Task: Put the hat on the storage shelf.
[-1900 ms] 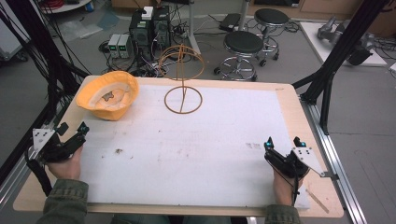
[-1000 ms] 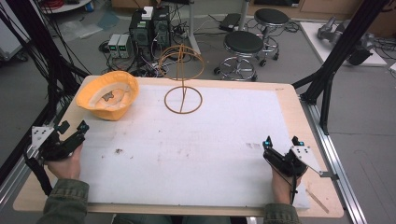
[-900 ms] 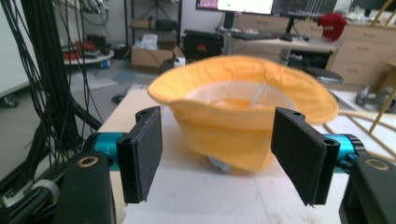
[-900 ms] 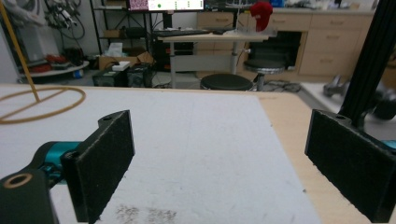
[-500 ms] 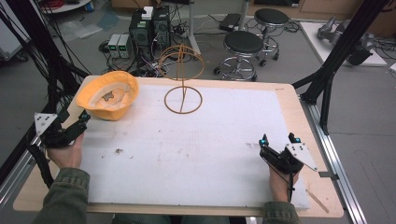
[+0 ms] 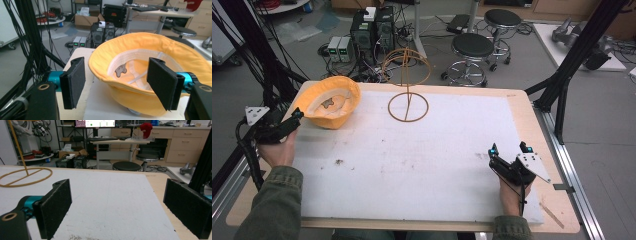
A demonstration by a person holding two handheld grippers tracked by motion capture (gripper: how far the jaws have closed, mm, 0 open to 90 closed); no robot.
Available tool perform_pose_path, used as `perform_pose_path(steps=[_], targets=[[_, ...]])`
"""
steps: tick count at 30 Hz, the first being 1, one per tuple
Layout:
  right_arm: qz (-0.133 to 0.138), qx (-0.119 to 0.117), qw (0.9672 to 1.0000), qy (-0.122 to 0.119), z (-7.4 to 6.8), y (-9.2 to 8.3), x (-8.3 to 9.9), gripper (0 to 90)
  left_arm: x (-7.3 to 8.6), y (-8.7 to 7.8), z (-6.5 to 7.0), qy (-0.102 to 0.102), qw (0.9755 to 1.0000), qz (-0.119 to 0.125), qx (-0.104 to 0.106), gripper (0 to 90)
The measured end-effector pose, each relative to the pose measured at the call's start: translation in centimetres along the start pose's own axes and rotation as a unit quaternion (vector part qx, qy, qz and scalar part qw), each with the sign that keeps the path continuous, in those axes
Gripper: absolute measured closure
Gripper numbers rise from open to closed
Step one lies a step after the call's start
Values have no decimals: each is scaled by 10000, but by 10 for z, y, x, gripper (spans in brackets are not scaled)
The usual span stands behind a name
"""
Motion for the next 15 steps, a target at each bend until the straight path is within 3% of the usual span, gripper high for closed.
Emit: perform_pose_path(steps=[11, 15], targets=[[-19, -64, 10000, -3, -1, 1, 0, 69, 8, 39, -21, -356, 9977, -574, -33, 320], [-19, -77, 10000, -12, -1, 1, 0, 69, 9, 45, -23, -525, 9968, -600, 68, 332]])
Point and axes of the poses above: each handheld gripper's, and its own axes: y roughly forward along the jaws, x roughly out of its underside, z roughly to its right, the point moved 3 cm from there along y, roughly forward along the jaws, and after that the axes turned 5 degrees about -y, right-handed, at the moved point
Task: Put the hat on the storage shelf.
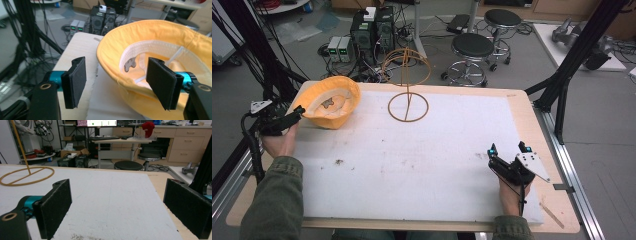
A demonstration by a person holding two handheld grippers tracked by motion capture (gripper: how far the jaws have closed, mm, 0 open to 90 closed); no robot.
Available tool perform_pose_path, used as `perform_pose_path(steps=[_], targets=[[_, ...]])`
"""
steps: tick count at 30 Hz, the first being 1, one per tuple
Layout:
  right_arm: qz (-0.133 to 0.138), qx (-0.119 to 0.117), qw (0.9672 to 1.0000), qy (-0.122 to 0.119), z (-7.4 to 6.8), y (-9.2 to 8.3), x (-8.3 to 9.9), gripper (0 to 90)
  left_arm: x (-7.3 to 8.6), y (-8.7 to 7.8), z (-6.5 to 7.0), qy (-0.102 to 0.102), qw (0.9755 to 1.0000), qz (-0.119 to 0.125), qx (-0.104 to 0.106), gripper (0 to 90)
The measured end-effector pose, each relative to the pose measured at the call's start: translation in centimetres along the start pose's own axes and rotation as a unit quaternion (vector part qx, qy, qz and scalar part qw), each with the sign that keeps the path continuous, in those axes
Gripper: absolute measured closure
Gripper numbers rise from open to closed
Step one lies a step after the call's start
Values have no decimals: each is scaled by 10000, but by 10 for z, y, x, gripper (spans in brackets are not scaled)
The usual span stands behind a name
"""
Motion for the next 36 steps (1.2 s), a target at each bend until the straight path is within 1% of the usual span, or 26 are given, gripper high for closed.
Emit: perform_pose_path(steps=[1, 2, 8, 9, 10, 11, 12, 15, 17, 18, 19, 20, 23, 24, 25, 26, 31, 32, 36], targets=[[-17, 6, 10000, 18, 0, 0, 0, 69, 0, 2, -1, -27, 10000, -39, 30, 344], [-12, 5, 10000, 21, -1, 0, 0, 69, 1, 5, -1, -103, 9999, -108, 69, 347], [24, -12, 10000, -23, -1, 0, -1, 69, 2, 8, 0, -250, 9996, -104, 72, 367], [24, -12, 10000, -23, -1, 0, -1, 69, 2, 9, 0, -290, 9995, -116, 109, 367], [114, -43, 9999, -61, -2, -1, -2, 69, 3, 10, 1, -334, 9992, -145, 133, 380], [114, -43, 9999, -61, -2, -1, -2, 69, 3, 11, 1, -355, 9992, -155, 131, 380], [192, -73, 9997, -146, -4, -3, -3, 69, 4, 13, 1, -413, 9989, -172, 140, 394], [231, -100, 9994, -222, -6, -3, -5, 70, 5, 16, 2, -499, 9984, -203, 155, 432], [249, -119, 9993, -244, -6, -3, -5, 70, 5, 16, 2, -509, 9984, -191, 132, 460], [249, -119, 9993, -244, -6, -3, -5, 70, 5, 15, 2, -492, 9986, -174, 120, 488], [244, -135, 9993, -243, -6, -3, -5, 69, 4, 14, 3, -474, 9987, -157, 101, 488], [241, -161, 9994, -213, -6, -3, -5, 69, 3, 13, 3, -479, 9987, -144, 83, 569], [250, -173, 9993, -196, -6, -3, -5, 69, 2, 11, 5, -486, 9987, -122, 95, 758], [254, -161, 9994, -193, -6, -4, -5, 69, 1, 10, 6, -497, 9986, -115, 128, 758], [256, -161, 9994, -191, -6, -4, -5, 69, 1, 9, 7, -512, 9985, -98, 152, 829], [263, -153, 9993, -203, -6, -4, -5, 69, 1, 9, 9, -516, 9985, -71, 196, 833], [267, -159, 9993, -199, -6, -4, -5, 69, 0, 7, 17, -443, 9987, 77, 239, 840], [268, -156, 9993, -191, -5, -4, -5, 69, 0, 7, 18, -441, 9986, 123, 282, 840], [281, -154, 9993, -172, -4, -4, -5, 69, -1, 6, 21, -374, 9987, 167, 297, 841]])
Point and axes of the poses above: each handheld gripper's, and its own axes: y roughly forward along the jaws, x roughly out of its underside, z roughly to its right, the point moved 3 cm from there along y, roughly forward along the jaws, and after that the axes turned 5 degrees about -y, right-handed, at the moved point
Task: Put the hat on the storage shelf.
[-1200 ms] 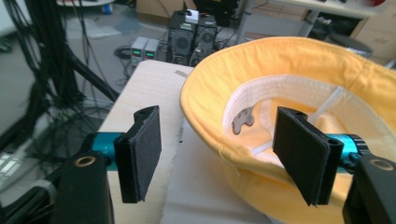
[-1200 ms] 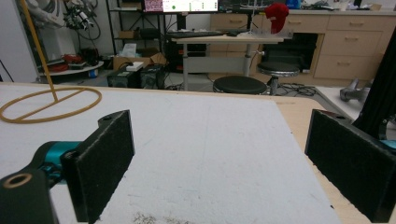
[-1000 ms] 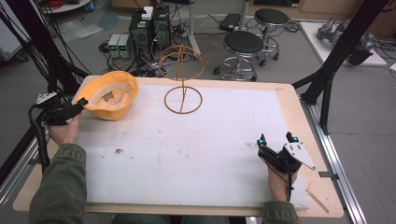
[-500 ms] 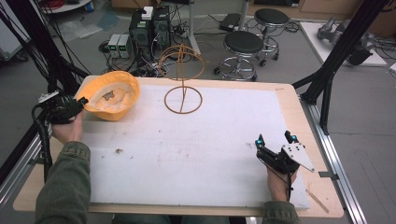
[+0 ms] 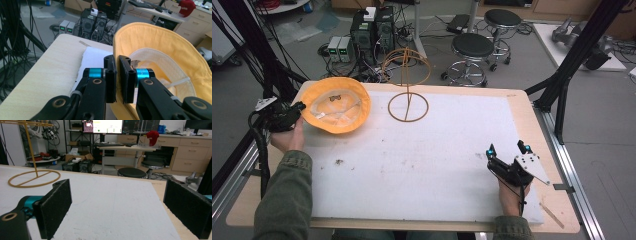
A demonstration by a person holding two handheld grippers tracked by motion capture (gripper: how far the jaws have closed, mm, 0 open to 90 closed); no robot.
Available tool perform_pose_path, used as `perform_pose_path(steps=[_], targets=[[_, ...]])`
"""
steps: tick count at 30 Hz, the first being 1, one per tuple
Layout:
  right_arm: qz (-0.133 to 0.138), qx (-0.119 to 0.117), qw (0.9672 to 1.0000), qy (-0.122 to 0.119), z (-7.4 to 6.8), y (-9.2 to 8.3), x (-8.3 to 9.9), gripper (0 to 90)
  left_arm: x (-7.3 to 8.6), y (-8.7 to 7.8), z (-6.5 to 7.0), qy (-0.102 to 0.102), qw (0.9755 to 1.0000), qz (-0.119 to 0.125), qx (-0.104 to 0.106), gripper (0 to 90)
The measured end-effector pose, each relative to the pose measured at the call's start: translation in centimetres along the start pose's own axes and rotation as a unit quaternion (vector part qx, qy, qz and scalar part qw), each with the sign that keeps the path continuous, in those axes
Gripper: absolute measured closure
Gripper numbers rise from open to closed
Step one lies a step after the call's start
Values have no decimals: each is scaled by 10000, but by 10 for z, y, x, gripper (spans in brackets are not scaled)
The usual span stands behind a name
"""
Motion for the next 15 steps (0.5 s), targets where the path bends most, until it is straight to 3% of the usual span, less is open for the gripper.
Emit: perform_pose_path(steps=[9, 11, 15], targets=[[10, 3, 10000, 29, 0, -1, 0, 69, -3, -5, 10, 154, 9994, 260, 189, 846], [9, 0, 10000, 24, 0, -1, 0, 69, -5, -7, 13, 231, 9987, 395, 233, 847], [-4, -14, 10000, 25, 0, -1, 0, 69, -10, -12, 18, 306, 9954, 727, 549, 848]])
Point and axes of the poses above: each handheld gripper's, and its own axes: y roughly forward along the jaws, x roughly out of its underside, z roughly to its right, the point moved 3 cm from there along y, roughly forward along the jaws, and after that the axes turned 5 degrees about -y, right-handed, at the moved point
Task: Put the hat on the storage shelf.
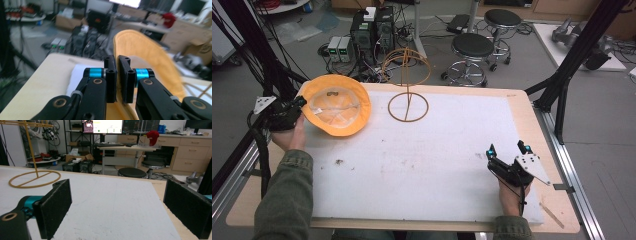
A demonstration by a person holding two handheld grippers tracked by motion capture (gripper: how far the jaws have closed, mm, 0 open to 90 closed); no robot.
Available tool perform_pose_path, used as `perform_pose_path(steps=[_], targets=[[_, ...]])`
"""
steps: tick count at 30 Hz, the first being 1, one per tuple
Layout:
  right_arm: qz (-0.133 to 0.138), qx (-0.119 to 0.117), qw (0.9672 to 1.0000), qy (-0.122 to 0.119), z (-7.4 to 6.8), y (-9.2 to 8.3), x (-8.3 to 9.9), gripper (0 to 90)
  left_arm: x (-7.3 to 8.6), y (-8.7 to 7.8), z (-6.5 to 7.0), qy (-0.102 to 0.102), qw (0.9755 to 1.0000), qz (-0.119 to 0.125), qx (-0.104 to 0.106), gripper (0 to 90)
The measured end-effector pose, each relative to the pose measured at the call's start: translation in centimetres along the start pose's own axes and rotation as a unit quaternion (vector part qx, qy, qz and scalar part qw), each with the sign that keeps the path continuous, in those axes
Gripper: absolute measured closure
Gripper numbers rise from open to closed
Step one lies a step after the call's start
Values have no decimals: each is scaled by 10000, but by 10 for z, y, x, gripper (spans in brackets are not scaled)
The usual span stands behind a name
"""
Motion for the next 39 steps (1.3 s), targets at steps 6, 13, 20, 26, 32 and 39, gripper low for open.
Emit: perform_pose_path(steps=[6, 13, 20, 26, 32, 39], targets=[[-4, -16, 10000, -13, -1, -1, 0, 69, -12, -2, 11, 215, 9990, 396, 50, 851], [-8, 45, 9999, -113, -2, -1, 0, 69, -37, 1, 37, 498, 9945, 852, 349, 851], [50, 102, 9999, -97, -1, -3, -1, 69, -64, 8, 63, 831, 9885, 1125, 578, 851], [76, 141, 9998, -79, -1, -4, -1, 69, -85, 14, 84, 974, 9839, 1305, 736, 851], [111, 173, 9998, -28, 1, -5, -2, 69, -97, 20, 99, 1048, 9815, 1392, 796, 851], [135, 189, 9997, -6, 2, -6, -2, 69, -113, 26, 116, 1225, 9785, 1461, 791, 852]])
Point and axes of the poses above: each handheld gripper's, and its own axes: y roughly forward along the jaws, x roughly out of its underside, z roughly to its right, the point moved 3 cm from there along y, roughly forward along the jaws, and after that the axes turned 5 degrees about -y, right-handed, at the moved point
